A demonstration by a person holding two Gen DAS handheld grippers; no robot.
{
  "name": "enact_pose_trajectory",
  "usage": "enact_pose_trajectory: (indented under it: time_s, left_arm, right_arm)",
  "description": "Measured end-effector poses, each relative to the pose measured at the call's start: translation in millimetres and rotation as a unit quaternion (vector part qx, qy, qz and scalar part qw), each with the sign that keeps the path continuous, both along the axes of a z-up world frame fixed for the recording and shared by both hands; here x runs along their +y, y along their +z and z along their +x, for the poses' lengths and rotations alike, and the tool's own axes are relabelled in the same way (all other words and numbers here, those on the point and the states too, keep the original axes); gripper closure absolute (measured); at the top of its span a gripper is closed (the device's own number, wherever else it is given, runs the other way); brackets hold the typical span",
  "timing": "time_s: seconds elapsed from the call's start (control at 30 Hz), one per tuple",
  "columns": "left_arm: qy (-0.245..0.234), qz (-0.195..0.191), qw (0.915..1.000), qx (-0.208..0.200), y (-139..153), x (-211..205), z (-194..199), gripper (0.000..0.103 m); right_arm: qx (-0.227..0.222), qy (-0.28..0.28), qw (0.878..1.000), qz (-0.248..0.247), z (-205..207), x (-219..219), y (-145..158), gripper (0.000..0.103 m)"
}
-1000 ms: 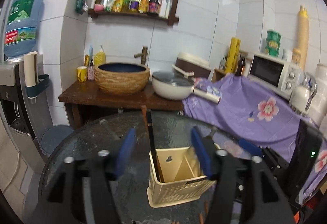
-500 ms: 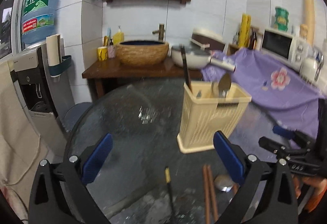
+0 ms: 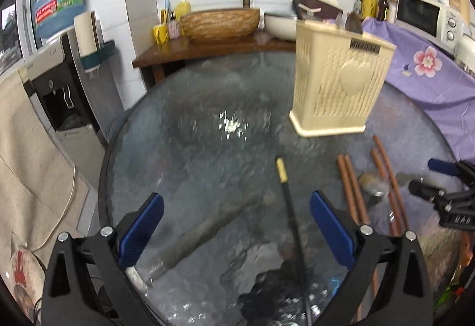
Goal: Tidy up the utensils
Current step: 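Close the left tool on another black chopstick while the right grasps a wooden chopstick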
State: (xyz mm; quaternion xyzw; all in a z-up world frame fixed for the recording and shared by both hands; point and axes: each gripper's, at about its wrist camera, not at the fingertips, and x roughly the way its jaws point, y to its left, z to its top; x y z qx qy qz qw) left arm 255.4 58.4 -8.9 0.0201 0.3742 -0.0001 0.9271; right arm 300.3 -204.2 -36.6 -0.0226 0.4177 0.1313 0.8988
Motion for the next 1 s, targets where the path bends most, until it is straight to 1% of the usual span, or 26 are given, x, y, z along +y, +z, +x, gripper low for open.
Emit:
enact_pose_trajectory:
  time_s: [0.03,0.1,0.17,0.3,0.33,0.4,0.47,0.53,0.6,0.67,0.7,0.8,1.0]
  left_arm:
    - [-0.001,0.0,1.0,0.004,-4,1,0,0.006]
    - [0.0,0.002,1.0,0.008,-8,2,-1,0.006]
    - [-0.001,0.003,0.9999,0.01,-11,2,0,0.008]
    - [-0.004,0.001,0.9998,0.017,-13,0,6,0.016]
    - [-0.004,0.001,0.9998,0.018,-13,0,7,0.017]
    - [-0.004,0.002,0.9998,0.02,-14,0,10,0.019]
    - [-0.005,0.002,0.9997,0.022,-15,1,12,0.02]
    - [-0.007,0.002,0.9996,0.028,-17,0,15,0.022]
    - [-0.011,0.002,0.9993,0.036,-20,-2,18,0.028]
    - [-0.018,0.002,0.999,0.041,-22,-4,20,0.03]
    - [-0.021,0.003,0.9988,0.043,-23,-7,22,0.031]
    - [-0.03,0.0,0.9986,0.045,-24,-11,26,0.031]
    - [-0.045,0.01,0.9978,0.049,-25,-22,31,0.031]
  right_arm:
    - [0.005,-0.002,1.0,-0.003,0,-1,-3,0.019]
    - [0.013,0.0,1.0,-0.012,2,-1,-6,0.026]
    - [0.019,-0.001,1.0,-0.02,4,0,-9,0.029]
    - [0.035,-0.01,0.999,-0.002,19,0,-9,0.037]
    - [0.038,-0.013,0.999,-0.002,23,1,-9,0.039]
    - [0.048,-0.024,0.998,-0.016,33,5,-11,0.044]
    - [0.056,-0.025,0.998,-0.014,38,8,-13,0.047]
    - [0.069,-0.023,0.997,-0.016,43,12,-17,0.053]
    - [0.068,-0.025,0.997,-0.023,43,16,-20,0.056]
    - [0.067,-0.022,0.997,-0.035,44,19,-21,0.058]
    - [0.066,-0.02,0.997,-0.039,44,20,-21,0.06]
    - [0.066,-0.012,0.997,-0.045,44,19,-21,0.067]
    - [0.078,0.005,0.996,-0.051,48,10,-20,0.074]
